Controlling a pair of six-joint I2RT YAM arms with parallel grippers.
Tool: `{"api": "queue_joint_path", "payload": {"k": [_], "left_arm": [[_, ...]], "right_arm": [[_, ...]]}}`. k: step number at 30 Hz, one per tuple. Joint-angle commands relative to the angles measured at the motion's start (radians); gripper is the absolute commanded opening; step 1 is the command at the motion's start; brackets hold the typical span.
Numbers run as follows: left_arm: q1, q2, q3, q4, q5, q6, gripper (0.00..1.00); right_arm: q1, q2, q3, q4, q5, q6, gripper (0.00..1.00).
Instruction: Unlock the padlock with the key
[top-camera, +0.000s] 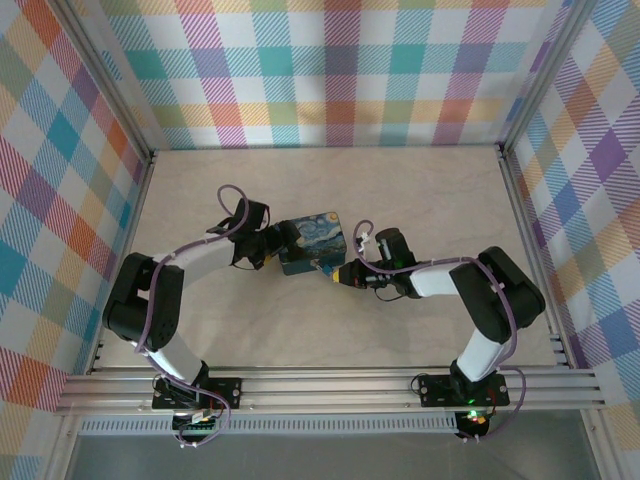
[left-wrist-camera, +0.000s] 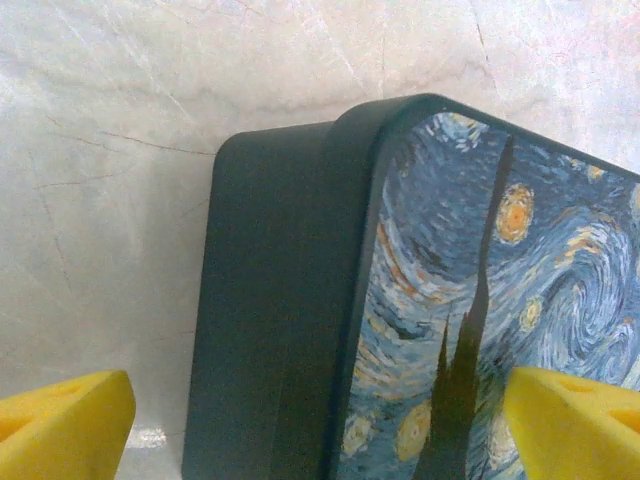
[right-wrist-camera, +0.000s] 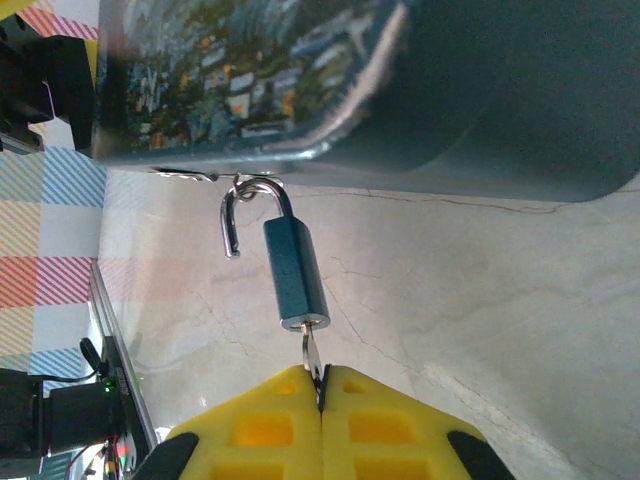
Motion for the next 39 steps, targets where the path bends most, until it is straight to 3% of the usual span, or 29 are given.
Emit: {"api": "queue_joint_path", "payload": {"k": [1,11,19,28,39], "left_arm": [[0.006,0.027,-0.047,-0.033,-0.033,0.009,0.94],[0.006,-0.005,-0.109,-0.035,-0.051,0.004,0.94],[0.006,-0.035,-0.169,-0.025,-0.050,-0.013,0.94],[0.004,-0.057,-0.217,-0.020,-0.051,-0.024,0.94],[-0.012,-0.105,-0.271,-0.016,-0.048,-0.055,0.94]], "right_arm": [[-0.008,0.019,0.018,-0.056,-0.017,0.000,0.11],[-0.009,-0.051,0.007,-0.107,0.026,-0.078,0.33],[-0.009,-0.066,0.012,0.094,-0.021,-0.065,0.46],[-0.009,0.003,0.075,0.160,0.031,-0.086,0.56],[-0.010,0.083,0.160,0.186,0.065,-0.147,0.59]]}}
